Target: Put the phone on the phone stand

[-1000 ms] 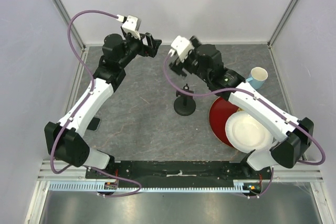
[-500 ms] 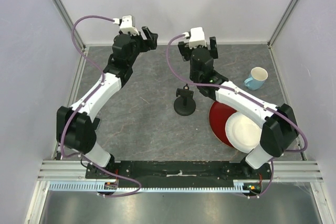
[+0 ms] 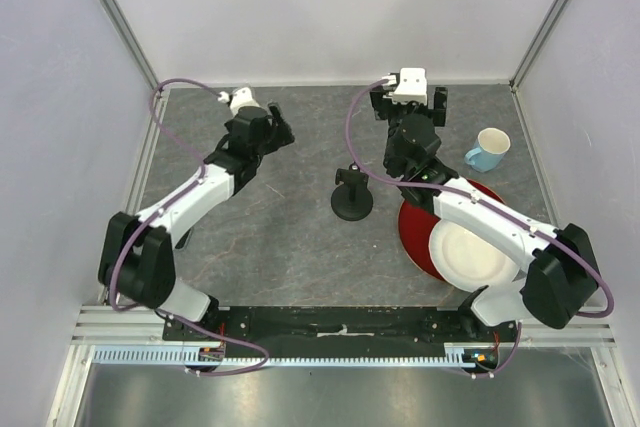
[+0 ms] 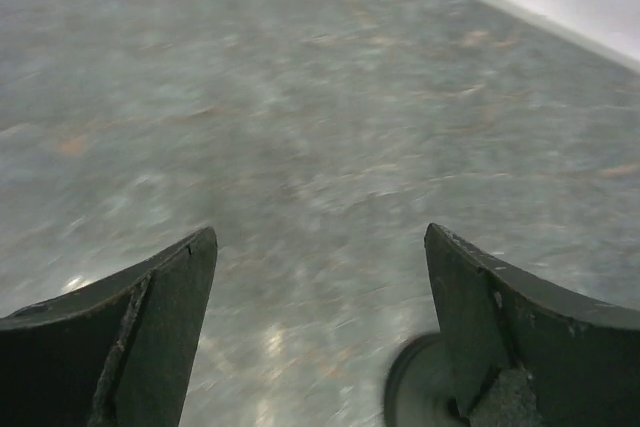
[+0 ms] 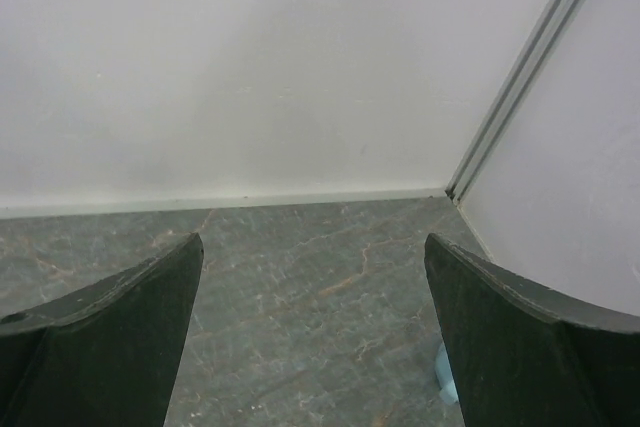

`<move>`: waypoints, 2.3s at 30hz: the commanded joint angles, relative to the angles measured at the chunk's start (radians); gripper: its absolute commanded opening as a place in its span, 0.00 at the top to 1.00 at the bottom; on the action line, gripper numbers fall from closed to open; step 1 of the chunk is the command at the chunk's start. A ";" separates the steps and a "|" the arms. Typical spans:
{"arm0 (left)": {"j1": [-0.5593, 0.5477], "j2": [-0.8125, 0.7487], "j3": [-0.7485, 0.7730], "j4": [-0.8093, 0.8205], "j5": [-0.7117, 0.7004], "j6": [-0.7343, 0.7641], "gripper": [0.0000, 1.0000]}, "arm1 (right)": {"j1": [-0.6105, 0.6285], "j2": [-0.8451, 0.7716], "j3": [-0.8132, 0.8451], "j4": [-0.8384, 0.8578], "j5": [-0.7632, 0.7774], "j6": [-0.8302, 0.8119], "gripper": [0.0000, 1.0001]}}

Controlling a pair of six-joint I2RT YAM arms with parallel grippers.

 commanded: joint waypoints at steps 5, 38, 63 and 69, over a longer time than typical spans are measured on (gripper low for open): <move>0.191 -0.230 -0.053 -0.427 -0.142 -0.223 0.02 | -0.077 0.028 0.052 -0.088 -0.021 0.095 0.02; 0.812 -0.066 -0.245 -0.742 -0.028 -0.460 0.00 | -0.340 0.018 -0.066 -0.092 -0.240 0.200 0.02; 0.826 -0.043 -0.312 -0.679 0.053 -0.485 0.71 | -0.337 0.027 -0.098 -0.026 -0.225 0.163 0.02; 0.784 -0.098 -0.335 -0.635 0.089 -0.447 0.98 | -0.337 0.025 -0.100 -0.022 -0.225 0.169 0.02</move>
